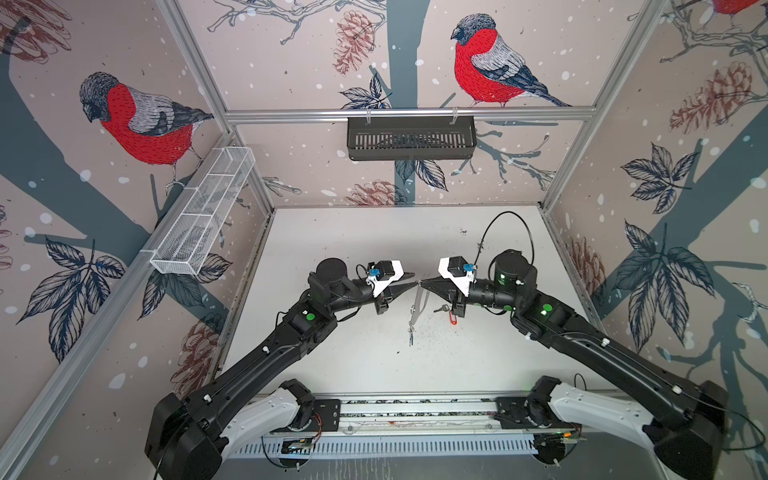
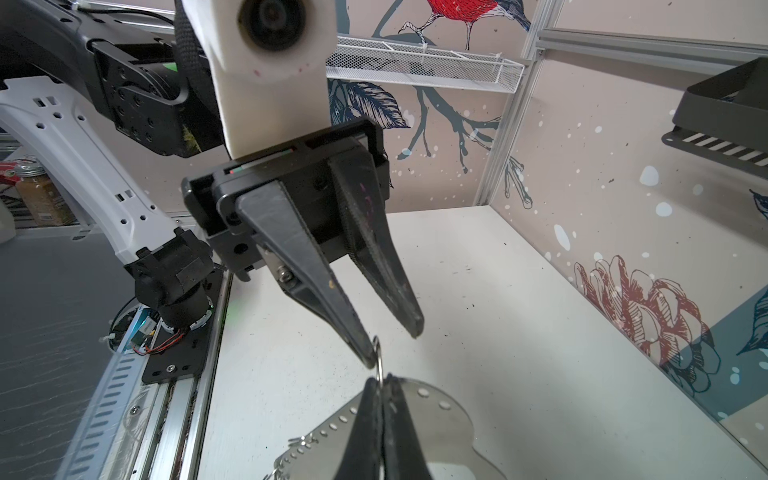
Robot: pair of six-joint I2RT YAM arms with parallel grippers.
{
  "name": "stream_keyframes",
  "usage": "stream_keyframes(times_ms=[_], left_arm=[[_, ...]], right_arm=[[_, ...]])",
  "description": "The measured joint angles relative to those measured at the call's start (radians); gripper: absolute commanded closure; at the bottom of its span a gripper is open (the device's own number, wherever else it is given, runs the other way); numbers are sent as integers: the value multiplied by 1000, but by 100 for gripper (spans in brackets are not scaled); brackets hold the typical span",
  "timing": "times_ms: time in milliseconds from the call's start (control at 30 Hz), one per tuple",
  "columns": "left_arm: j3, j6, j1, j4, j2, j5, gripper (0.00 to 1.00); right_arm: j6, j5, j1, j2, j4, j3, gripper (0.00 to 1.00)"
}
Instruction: Put the keys on the keyring
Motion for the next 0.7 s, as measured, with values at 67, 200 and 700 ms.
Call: stream_keyframes(times_ms=[67,200,700], left_arm=[[11,0,0,-13,9,16,82],[18,7,0,-28,17,30,91],[-76,-81,-34,94,-5,-133,100]], right_arm=[[-2,-7,0,4,0,1,100],[-2,-9,0,9,0,6,100],[11,95,-7,-9,24,-18,58]])
